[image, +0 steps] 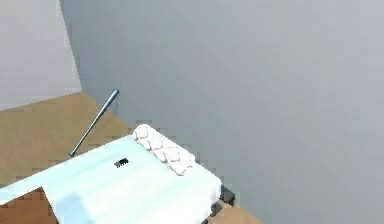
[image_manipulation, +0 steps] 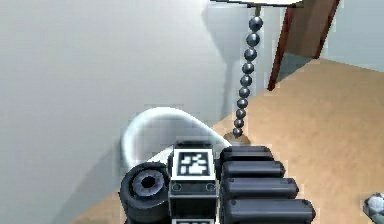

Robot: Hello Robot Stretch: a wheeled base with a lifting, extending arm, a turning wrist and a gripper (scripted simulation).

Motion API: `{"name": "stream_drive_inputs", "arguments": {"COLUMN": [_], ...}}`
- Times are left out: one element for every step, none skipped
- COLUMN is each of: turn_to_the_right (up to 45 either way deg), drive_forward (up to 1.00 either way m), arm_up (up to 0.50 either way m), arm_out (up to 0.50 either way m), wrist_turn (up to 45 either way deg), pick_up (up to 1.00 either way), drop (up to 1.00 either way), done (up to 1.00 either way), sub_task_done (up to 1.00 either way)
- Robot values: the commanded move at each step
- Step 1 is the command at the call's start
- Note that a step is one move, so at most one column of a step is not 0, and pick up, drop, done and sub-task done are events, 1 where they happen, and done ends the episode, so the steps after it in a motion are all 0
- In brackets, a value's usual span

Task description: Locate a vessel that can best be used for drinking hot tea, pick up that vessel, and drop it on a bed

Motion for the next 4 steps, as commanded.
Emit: {"name": "stream_drive_inputs", "arguments": {"turn_to_the_right": [-45.0, -36.0, 36.0, 0.0], "drive_forward": [0.00, 0.00, 0.00, 0.20], "arm_up": [0.00, 0.00, 0.00, 0.00], "arm_out": [0.00, 0.00, 0.00, 0.00], "wrist_turn": [0.0, 0.0, 0.0, 0.0], "pick_up": [0.00, 0.00, 0.00, 0.00], "drop": [0.00, 0.00, 0.00, 0.00], "done": [0.00, 0.00, 0.00, 0.00], "sub_task_done": [0.00, 0.00, 0.00, 0.00]}}
